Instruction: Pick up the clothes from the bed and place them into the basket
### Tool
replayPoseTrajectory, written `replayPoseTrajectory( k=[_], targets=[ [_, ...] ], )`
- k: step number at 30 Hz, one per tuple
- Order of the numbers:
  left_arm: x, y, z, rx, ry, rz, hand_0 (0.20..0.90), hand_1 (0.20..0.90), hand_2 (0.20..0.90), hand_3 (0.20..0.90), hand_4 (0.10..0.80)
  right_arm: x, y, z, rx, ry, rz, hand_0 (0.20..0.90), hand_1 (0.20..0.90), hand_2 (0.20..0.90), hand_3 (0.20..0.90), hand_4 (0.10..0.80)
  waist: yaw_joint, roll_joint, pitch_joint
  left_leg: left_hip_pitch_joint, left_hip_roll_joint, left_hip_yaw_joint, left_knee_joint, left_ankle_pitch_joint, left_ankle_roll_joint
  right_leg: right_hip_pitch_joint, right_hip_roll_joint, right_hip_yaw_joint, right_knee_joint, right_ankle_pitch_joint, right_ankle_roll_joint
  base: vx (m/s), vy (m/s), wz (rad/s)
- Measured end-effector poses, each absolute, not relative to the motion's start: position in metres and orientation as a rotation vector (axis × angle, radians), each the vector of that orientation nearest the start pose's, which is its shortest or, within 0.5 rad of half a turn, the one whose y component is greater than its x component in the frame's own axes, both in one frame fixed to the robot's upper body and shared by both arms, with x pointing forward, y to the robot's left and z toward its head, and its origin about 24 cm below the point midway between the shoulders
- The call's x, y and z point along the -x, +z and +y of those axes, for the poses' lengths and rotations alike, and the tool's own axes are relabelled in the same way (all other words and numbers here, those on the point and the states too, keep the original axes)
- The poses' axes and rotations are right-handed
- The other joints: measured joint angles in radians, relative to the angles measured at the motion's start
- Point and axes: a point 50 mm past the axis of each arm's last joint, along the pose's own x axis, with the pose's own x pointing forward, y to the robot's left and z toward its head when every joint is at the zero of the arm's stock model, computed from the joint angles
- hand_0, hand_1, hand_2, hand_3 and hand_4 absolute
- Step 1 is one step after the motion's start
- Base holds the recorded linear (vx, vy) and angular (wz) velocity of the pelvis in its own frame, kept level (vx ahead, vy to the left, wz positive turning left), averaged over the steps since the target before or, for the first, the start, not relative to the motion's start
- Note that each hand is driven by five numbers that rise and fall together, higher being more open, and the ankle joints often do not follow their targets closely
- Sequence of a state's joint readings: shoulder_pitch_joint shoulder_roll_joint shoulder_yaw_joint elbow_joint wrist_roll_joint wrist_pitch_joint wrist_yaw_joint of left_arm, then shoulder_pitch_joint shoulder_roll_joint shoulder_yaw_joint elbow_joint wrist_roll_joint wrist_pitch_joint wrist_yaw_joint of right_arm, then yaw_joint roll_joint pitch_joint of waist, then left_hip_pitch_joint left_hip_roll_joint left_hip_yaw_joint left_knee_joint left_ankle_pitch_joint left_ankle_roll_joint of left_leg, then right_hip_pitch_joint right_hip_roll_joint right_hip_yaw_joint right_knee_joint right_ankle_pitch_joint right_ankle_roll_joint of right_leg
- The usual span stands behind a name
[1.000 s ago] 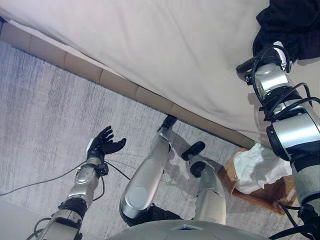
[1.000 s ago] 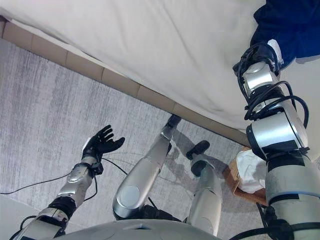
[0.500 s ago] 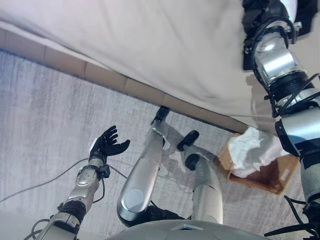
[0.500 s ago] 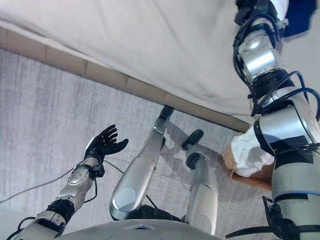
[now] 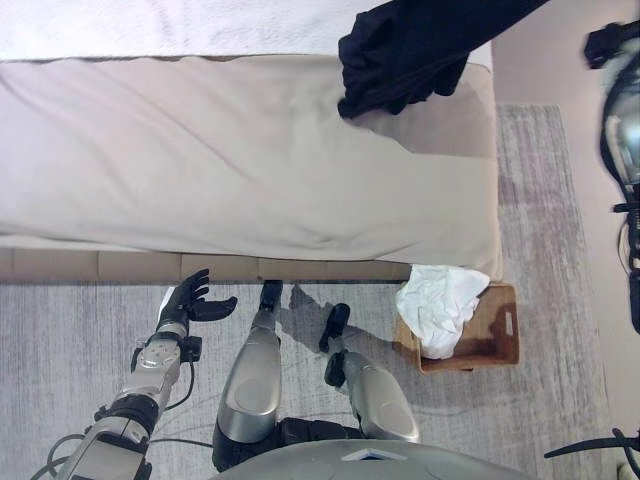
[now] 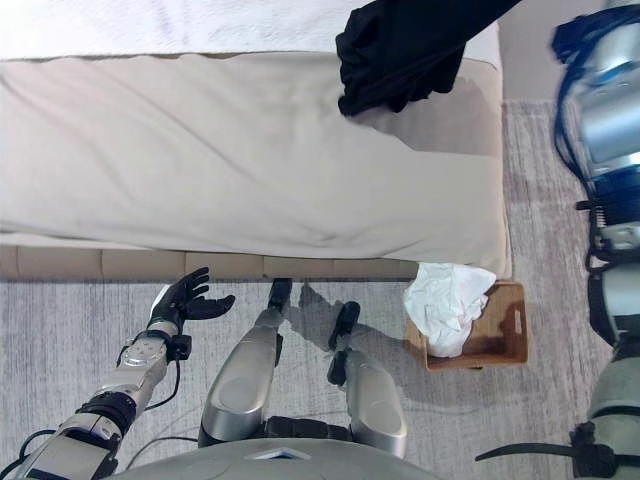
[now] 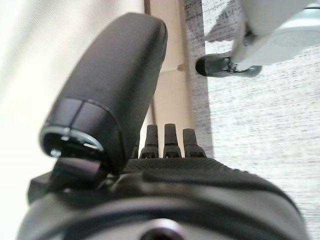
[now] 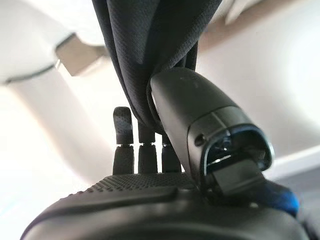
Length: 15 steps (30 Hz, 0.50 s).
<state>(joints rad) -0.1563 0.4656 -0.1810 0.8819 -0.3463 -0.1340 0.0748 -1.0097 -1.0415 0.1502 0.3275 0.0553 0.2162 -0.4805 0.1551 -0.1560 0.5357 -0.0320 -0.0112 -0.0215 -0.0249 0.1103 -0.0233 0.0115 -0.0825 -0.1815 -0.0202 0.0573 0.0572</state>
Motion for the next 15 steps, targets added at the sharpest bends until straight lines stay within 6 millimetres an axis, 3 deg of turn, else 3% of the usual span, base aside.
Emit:
replayPoseTrajectory(
  k=[3,6,11,15],
  targets=[
    [-0.222,-0.072,0.282,-0.246,0.214,0.614,0.9,0.9,0.9,0.9,0.8,-0.301,0.361,-0.319,0.726,-0.831,-0.645,0.3,0.3,0.3,0.2,0.1,-0.05,0.004,-0.055,0.046,0.004,0.032,-0.037,-0.001,0.001,0.024,0.006,0.027,-0.026,0.001,-0.001,0.026,-0.066,-0.34],
    [-0.216,-0.082,0.273,-0.219,0.198,0.646,0.9,0.9,0.9,0.9,0.8,-0.303,0.334,-0.328,0.765,-0.822,-0.56,0.3,0.3,0.3,0.2,0.1,-0.093,0.008,-0.153,0.06,0.006,0.047,-0.063,-0.004,0.0,0.041,0.01,0.034,-0.07,0.001,-0.001,0.029,-0.072,-0.17],
    [-0.212,-0.094,0.249,-0.197,0.123,0.681,0.9,0.9,0.9,0.9,0.8,-0.3,0.294,-0.341,0.816,-0.805,-0.438,0.3,0.3,0.3,0.2,0.1,-0.141,0.067,-0.25,0.082,0.011,0.084,-0.063,-0.005,-0.001,0.048,0.017,0.069,-0.072,0.001,-0.001,-0.062,-0.063,-0.24],
    [-0.2,-0.103,0.25,-0.2,0.129,0.742,0.9,0.9,0.9,0.9,0.8,-0.303,0.274,-0.343,0.81,-0.792,-0.378,0.3,0.3,0.3,0.2,0.1,-0.191,0.115,-0.275,0.095,0.015,0.116,-0.063,-0.006,0.001,0.045,0.025,0.105,-0.072,0.001,-0.001,-0.076,-0.04,-0.28]
  ],
)
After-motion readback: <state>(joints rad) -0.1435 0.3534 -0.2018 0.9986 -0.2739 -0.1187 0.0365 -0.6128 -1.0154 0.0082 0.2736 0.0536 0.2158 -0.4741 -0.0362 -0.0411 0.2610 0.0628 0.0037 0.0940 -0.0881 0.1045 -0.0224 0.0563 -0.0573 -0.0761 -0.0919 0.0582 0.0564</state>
